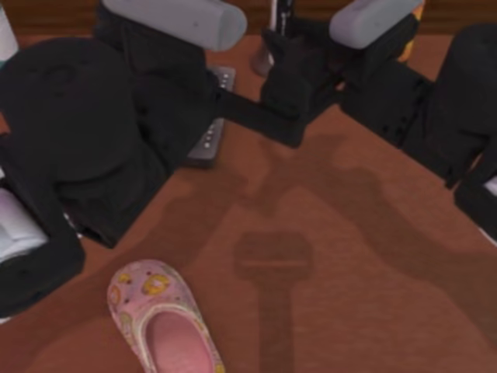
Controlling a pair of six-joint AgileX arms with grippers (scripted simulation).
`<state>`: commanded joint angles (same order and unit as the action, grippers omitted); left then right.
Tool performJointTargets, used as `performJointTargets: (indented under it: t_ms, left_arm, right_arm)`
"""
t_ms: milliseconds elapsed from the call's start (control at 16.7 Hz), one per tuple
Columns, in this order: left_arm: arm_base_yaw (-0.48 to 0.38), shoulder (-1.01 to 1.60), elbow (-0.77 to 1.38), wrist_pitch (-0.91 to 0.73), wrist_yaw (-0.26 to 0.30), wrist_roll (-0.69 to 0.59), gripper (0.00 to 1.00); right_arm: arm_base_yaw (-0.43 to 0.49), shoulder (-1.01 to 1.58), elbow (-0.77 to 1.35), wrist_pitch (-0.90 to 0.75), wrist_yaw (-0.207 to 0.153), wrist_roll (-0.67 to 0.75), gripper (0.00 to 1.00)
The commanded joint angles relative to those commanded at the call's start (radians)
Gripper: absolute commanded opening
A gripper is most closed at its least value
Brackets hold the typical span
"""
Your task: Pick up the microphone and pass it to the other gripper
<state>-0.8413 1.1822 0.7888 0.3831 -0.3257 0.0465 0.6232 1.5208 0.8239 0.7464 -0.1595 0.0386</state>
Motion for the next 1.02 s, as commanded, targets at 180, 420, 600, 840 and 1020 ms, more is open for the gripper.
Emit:
performJointTargets:
  t_ms: [180, 420, 600, 840, 1020]
  left_arm:
    - [0.033, 0.157, 0.104, 0.044, 0.035, 0.0, 1.0]
    - [0.077, 0.313, 0.215, 0.089, 0.082, 0.002, 1.0]
    - [0.083, 0.329, 0.228, 0.094, 0.088, 0.002, 1.0]
    - [0.083, 0.329, 0.228, 0.094, 0.088, 0.002, 0.85]
    - [0.083, 0.329, 0.228, 0.094, 0.088, 0.002, 0.62]
  right_arm:
    - [0.0, 0.0, 0.0, 0.0, 0.0, 0.0, 0.0]
    - [0.0, 0.0, 0.0, 0.0, 0.0, 0.0, 0.0]
    - [0.0, 0.0, 0.0, 0.0, 0.0, 0.0, 0.0]
    - [0.0, 0.0, 0.0, 0.0, 0.0, 0.0, 0.0]
    - [0.0, 0.0, 0.0, 0.0, 0.0, 0.0, 0.0]
